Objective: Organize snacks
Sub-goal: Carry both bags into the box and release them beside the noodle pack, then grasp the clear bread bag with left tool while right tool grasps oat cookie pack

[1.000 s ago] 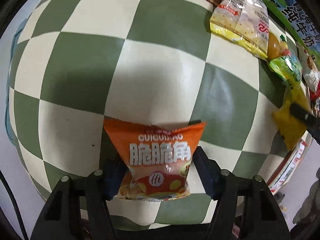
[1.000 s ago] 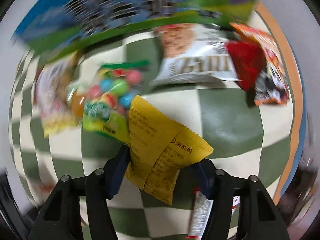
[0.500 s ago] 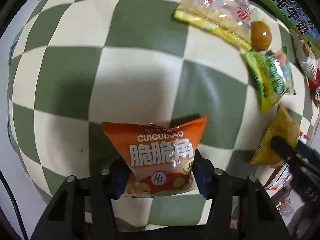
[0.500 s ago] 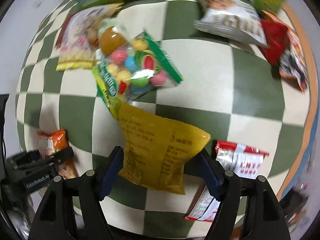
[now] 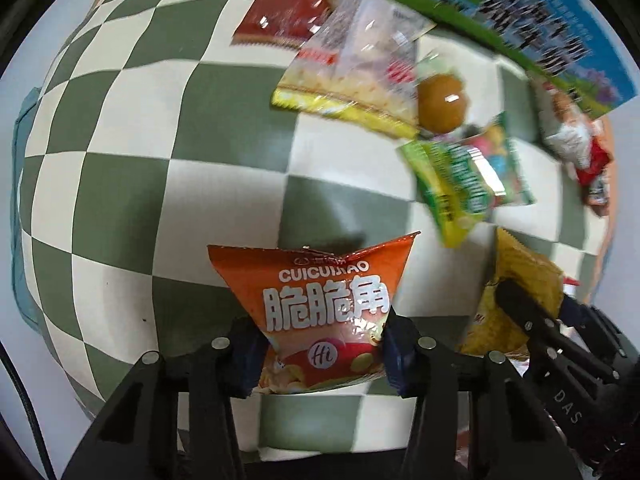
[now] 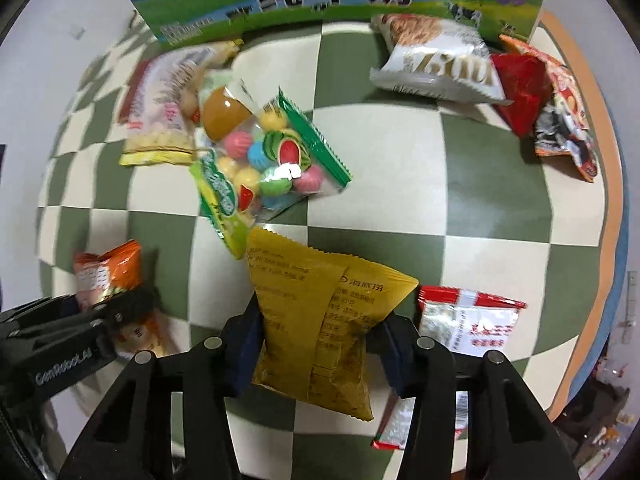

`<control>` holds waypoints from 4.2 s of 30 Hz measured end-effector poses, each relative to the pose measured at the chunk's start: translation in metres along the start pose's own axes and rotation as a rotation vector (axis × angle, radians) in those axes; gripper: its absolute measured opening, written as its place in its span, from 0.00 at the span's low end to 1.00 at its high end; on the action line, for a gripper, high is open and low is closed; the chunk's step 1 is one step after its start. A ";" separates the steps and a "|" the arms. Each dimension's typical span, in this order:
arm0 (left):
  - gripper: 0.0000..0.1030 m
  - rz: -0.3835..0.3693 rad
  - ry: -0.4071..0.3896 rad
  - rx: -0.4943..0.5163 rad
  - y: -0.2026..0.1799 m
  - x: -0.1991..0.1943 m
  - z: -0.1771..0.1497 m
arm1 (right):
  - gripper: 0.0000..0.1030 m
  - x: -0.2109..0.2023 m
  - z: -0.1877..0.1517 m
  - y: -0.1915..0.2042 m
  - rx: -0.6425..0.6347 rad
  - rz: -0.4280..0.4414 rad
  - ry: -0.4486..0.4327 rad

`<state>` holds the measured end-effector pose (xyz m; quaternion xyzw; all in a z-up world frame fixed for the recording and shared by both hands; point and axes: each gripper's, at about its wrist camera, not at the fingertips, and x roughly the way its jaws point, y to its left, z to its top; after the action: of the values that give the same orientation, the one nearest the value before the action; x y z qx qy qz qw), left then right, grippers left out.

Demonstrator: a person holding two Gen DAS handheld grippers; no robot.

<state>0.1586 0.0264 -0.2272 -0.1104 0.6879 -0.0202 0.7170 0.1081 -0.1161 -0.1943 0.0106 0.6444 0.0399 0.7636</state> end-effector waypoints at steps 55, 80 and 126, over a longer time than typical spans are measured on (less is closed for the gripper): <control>0.87 0.076 -0.085 0.110 -0.078 -0.051 0.359 | 0.95 -0.025 0.369 -0.076 -0.006 -0.037 -0.013; 0.87 0.053 -0.443 0.136 -0.095 -0.162 0.207 | 0.95 -0.137 0.248 -0.051 -0.034 -0.036 -0.266; 0.45 0.080 0.008 0.051 0.015 0.032 0.084 | 0.52 0.015 0.064 -0.017 -0.096 0.005 0.147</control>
<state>0.2417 0.0466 -0.2590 -0.0644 0.6937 -0.0096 0.7173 0.1740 -0.1298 -0.1989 -0.0275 0.6958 0.0732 0.7139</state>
